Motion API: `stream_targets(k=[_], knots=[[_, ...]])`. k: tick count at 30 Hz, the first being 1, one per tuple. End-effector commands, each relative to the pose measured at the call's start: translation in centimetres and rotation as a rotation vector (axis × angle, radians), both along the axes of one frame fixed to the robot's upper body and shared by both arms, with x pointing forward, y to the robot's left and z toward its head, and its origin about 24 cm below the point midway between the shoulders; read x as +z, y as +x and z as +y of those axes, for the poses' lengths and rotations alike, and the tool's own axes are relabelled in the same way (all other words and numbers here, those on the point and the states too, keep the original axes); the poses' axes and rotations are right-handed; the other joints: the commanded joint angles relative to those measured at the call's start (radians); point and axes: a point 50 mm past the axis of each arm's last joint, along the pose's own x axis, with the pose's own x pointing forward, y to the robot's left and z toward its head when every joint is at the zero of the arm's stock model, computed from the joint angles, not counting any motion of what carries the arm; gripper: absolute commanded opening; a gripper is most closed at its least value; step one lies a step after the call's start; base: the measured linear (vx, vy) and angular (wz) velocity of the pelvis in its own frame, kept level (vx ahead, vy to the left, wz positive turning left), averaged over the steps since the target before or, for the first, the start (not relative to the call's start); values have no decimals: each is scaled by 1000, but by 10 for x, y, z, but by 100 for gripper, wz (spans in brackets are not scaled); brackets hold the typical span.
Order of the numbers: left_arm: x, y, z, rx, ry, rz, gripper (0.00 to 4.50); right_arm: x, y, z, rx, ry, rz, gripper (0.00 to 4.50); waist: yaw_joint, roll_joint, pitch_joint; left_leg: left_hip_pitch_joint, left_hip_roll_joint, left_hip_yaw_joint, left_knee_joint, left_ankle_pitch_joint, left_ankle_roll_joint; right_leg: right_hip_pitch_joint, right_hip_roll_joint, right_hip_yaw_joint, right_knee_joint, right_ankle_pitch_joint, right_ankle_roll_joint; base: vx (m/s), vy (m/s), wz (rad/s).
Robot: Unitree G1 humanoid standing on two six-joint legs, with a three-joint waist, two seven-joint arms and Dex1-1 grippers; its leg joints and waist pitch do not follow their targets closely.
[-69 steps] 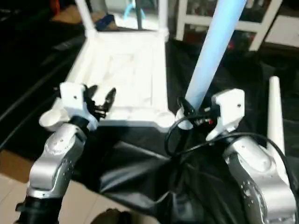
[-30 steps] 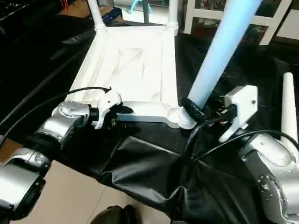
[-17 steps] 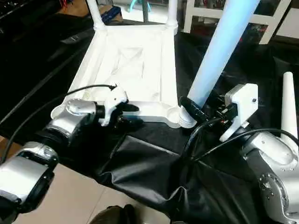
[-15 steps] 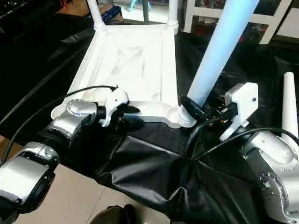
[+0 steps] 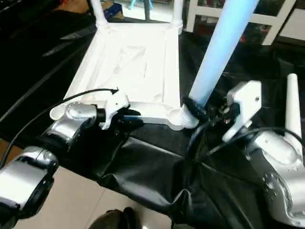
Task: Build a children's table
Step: Pick table leg
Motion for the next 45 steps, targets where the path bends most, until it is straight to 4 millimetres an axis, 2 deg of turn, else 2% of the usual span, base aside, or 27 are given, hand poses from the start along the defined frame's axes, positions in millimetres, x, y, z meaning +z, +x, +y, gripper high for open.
stream_targets(k=[1, 4, 5, 6, 7, 8, 10, 11, 12, 13, 14, 15, 16, 17, 18, 19, 21, 23, 27, 29, 32, 35, 38, 40, 42, 43, 45], knots=[[-19, -11, 9, 6, 15, 74, 108, 5, 2, -4, -31, 9, -32, 186, 1, -26, -83, 52, 107, -57, -88, -112, 145, 13, -38, 13, -49, 59, -271, 0, 0, 0], [-23, -17, 10, -12, 26, 82, 97, 5, 3, -3, -28, 13, -34, 186, -1, -36, -86, 52, 104, -53, -77, -40, 176, 16, -39, 12, -40, 189, -286, 0, 0, 0], [-27, -28, 13, -39, 56, 93, 97, 6, 5, -1, -21, 16, -37, 186, 2, -47, -87, 44, 104, -50, -70, -14, 195, 25, -51, 16, -34, 242, -294, 0, 0, 0], [-29, -33, 14, -50, 72, 96, 94, 6, 5, 0, -18, 17, -38, 186, 0, -44, -86, 33, 104, -52, -68, 14, 215, 32, -57, 15, -30, 279, -282, 0, 0, 0], [-29, -33, 14, -50, 72, 96, 93, 6, 5, 0, -18, 17, -38, 186, -3, -45, -87, 35, 104, -52, -66, 23, 223, 30, -54, 14, -29, 291, -280, 0, 0, 0], [-29, -35, 15, -55, 79, 96, 92, 6, 6, 0, -17, 17, -38, 186, -4, -43, -86, 44, 103, -48, -65, 18, 227, 22, -48, 14, -31, 277, -283, 0, 0, 0], [-29, -40, 16, -65, 88, 100, 91, 6, 6, 0, -17, 18, -40, 186, 0, -41, -84, 46, 105, -47, -67, -3, 216, 21, -46, 14, -34, 224, -289, 0, 0, 0], [-32, -50, 20, -93, 152, 102, 90, 5, 6, 1, -12, 18, -41, 186, 6, -23, -77, 46, 106, -50, -72, -18, 204, 18, -44, 12, -35, 183, -286, 0, 0, 0], [-33, -52, 20, -97, 164, 102, 89, 5, 6, 1, -11, 18, -41, 186, 2, -32, -77, 45, 108, -52, -76, -24, 197, 19, -39, 12, -36, 168, -280, 0, 0, 0], [-35, -54, 21, -103, 182, 101, 88, 5, 6, 2, -9, 18, -41, 186, 4, -27, -75, 53, 107, -49, -79, -51, 181, 13, -34, 12, -41, 136, -280, 0, 0, 0], [-35, -54, 21, -103, 182, 101, 86, 5, 6, 2, -9, 18, -41, 186, 3, -28, -74, 52, 107, -49, -81, -62, 174, 13, -34, 12, -42, 123, -281, 0, 0, 0], [-36, -57, 22, -91, 206, 104, 86, 4, 6, 3, -6, 19, -41, 186, 8, -15, -72, 55, 106, -49, -83, -80, 159, 12, -35, 13, -43, 103, -281, 0, 0, 0], [-36, -58, 23, -77, 216, 106, 85, 4, 5, 4, -4, 19, -43, 186, 9, -12, -71, 60, 108, -47, -90, -120, 127, 10, -31, 13, -47, 81, -281, 0, 0, 0], [-35, -59, 23, -70, 220, 106, 85, 4, 5, 4, -3, 20, -43, 186, 11, -15, -69, 58, 108, -48, -94, -145, 102, 14, -31, 14, -48, 72, -281, 0, 0, 0], [-33, -59, 22, -42, 224, 109, 85, 3, 4, 4, -4, 19, -46, 186, 16, -2, -68, 60, 106, -48, -95, -164, 80, 13, -34, 16, -47, 67, -281, 0, 0, 0], [-33, -59, 22, -40, 224, 109, 85, 3, 4, 5, -4, 19, -46, 186, 16, -7, -67, 60, 105, -47, -98, -178, 72, 12, -33, 16, -53, 59, -278, 0, 0, 0], [-23, -59, 15, 24, 187, 106, 82, 2, 2, 6, -9, 25, -52, 186, 17, 1, -67, 60, 104, -49, -99, -187, 46, 15, -35, 17, -53, 78, -276, 0, 0, 0], [-18, -59, 10, 51, 161, 96, 82, 2, 1, 7, -12, 32, -53, 186, 17, 2, -68, 56, 103, -49, -97, -180, 47, 19, -36, 17, -52, 92, -277, 0, 0, 0], [-10, -57, -10, 111, 84, 68, 80, -5, -4, 13, -16, 62, -46, 186, 20, 9, -71, 46, 100, -50, -88, -144, 86, 26, -42, 17, -54, 117, -273, 0, 0, 0], [-10, -56, -10, 128, 86, 58, 80, -6, -5, 15, -15, 67, -45, 186, 18, 8, -71, 43, 99, -51, -86, -134, 104, 25, -42, 17, -55, 106, -266, 0, 0, 0], [-10, -58, -7, 131, 106, 60, 80, -9, -7, 20, -2, 72, -41, 186, 18, 24, -72, 45, 99, -54, -88, -142, 104, 23, -37, 13, -55, 60, -254, 0, 0, 0], [-10, -65, -4, 62, 103, 60, 80, -9, -8, 21, 3, 73, -42, 186, 13, 20, -78, 46, 98, -55, -86, -121, 105, 22, -32, 11, -51, 100, -249, 0, 0, 0], [-7, -69, 1, 5, 105, 38, 80, -6, -8, 18, 4, 77, -47, 186, 15, 20, -83, 48, 94, -52, -78, -59, 133, 19, -29, 9, -44, 174, -252, 0, 0, 0], [-3, -65, 2, 30, 67, 32, 80, -6, -7, 18, 12, 76, -48, 186, 19, 24, -83, 51, 95, -49, -77, -58, 137, 16, -30, 9, -42, 170, -256, 0, 0, 0], [2, -64, 1, 33, 37, 39, 80, -5, -7, 17, 26, 71, -44, 186, 21, 20, -82, 50, 96, -49, -78, -57, 134, 17, -29, 9, -42, 166, -257, 0, 0, 0], [3, -64, 1, 25, 31, 41, 134, -6, -7, 18, 36, 66, -38, 186, 21, 16, -83, 50, 95, -50, -76, -50, 136, 19, -31, 9, -40, 171, -258, 0, 0, 0], [5, -64, 0, 14, 24, 37, 147, -8, -6, 17, 49, 56, -27, 186, 22, 17, -83, 48, 94, -49, -74, -49, 139, 20, -33, 9, -40, 169, -259, 0, 0, 0]])
